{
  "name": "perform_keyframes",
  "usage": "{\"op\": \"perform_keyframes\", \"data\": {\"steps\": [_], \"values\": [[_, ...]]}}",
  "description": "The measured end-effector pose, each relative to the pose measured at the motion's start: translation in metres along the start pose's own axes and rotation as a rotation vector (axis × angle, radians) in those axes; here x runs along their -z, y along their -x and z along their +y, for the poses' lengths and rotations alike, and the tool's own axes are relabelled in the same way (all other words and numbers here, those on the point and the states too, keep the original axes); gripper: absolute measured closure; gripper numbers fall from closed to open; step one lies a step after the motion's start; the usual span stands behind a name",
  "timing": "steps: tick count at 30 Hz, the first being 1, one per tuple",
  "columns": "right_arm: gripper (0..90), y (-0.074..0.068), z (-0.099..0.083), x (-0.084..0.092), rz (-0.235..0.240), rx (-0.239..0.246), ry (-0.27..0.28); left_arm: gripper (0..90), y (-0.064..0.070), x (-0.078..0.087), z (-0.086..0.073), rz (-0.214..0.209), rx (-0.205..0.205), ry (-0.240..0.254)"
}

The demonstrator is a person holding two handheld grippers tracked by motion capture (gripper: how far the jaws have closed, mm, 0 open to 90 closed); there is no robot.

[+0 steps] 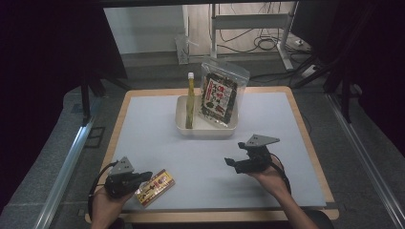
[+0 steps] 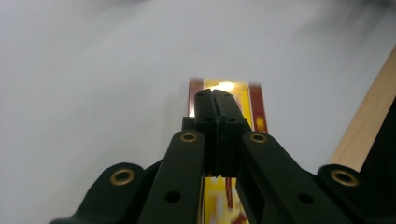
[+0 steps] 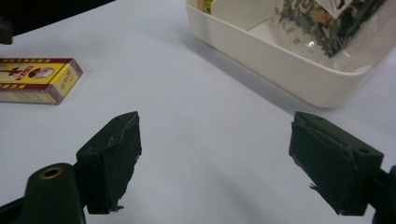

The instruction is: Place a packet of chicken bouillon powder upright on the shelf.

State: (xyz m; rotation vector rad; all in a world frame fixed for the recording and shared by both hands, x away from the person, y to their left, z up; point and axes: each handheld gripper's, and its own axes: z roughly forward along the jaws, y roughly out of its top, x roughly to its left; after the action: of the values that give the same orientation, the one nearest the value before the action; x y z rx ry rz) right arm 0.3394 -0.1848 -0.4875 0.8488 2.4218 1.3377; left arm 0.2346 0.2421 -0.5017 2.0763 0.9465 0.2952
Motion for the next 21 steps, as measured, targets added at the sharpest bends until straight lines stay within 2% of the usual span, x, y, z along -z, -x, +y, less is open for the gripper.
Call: {"op": "perform_keyframes", "data": {"steps": [5, 7, 12, 20, 21], "values": [[17.1, 0.002, -0.001, 0.003, -0.008, -0.008, 0.002, 90.0, 0.001, 0.011, -0.022, 0.018, 0.007, -0.060], [17.1, 0.002, -0.001, 0.003, -0.008, -0.008, 0.003, 89.9, 0.001, 0.012, -0.025, 0.016, 0.012, -0.068], [17.3, 0.002, -0.003, 0.001, -0.008, -0.004, -0.010, 89.9, 0.004, 0.017, -0.037, 0.030, 0.015, -0.132], [17.6, 0.004, -0.002, 0.003, -0.014, -0.011, -0.010, 89.9, 0.007, 0.025, -0.044, 0.036, 0.023, -0.148], [17.6, 0.004, -0.003, 0.004, -0.015, -0.010, -0.009, 89.9, 0.009, 0.025, -0.046, 0.041, 0.022, -0.170]]}}
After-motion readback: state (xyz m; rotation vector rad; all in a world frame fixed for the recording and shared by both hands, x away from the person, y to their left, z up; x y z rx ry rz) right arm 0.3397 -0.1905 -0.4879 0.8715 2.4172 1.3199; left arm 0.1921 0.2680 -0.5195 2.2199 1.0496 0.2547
